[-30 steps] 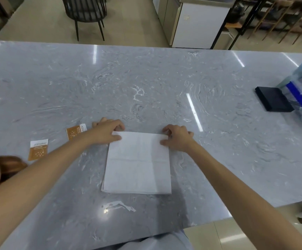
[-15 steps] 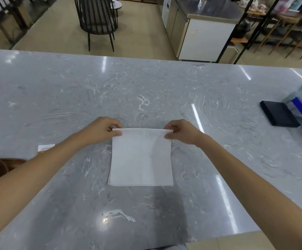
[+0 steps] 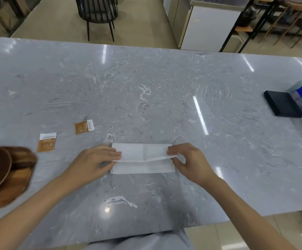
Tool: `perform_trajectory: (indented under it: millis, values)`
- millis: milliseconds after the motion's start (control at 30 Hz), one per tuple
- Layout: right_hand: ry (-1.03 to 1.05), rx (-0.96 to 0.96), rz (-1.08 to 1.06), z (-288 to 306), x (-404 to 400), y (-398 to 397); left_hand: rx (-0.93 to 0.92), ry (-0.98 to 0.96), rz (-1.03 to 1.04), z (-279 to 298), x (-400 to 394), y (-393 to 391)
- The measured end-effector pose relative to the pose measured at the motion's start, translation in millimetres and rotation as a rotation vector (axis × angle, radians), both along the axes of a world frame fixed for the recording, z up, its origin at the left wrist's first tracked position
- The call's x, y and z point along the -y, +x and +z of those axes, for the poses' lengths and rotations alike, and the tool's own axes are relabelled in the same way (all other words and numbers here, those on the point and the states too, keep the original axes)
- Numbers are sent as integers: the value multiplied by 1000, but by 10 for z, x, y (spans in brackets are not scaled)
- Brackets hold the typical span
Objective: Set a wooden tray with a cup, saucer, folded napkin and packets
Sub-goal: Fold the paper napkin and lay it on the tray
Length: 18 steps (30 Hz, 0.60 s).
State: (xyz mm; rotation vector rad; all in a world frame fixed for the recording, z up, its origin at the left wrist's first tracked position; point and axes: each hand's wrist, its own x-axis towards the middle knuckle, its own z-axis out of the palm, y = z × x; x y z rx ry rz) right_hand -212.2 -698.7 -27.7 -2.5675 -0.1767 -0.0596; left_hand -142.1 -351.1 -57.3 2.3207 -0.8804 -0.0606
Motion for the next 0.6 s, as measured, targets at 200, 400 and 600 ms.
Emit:
perform_trajectory:
  millis: [200, 400, 600]
  values:
    - [-9, 4, 1, -314, -56, -281, -25, 11, 22, -228, -18, -246]
    - [28, 11, -59, -478, -31, -419, -34, 8, 53, -319, -18, -338]
    - [49, 47, -54, -515, -38, -480, 25, 26, 50, -310, -38, -387]
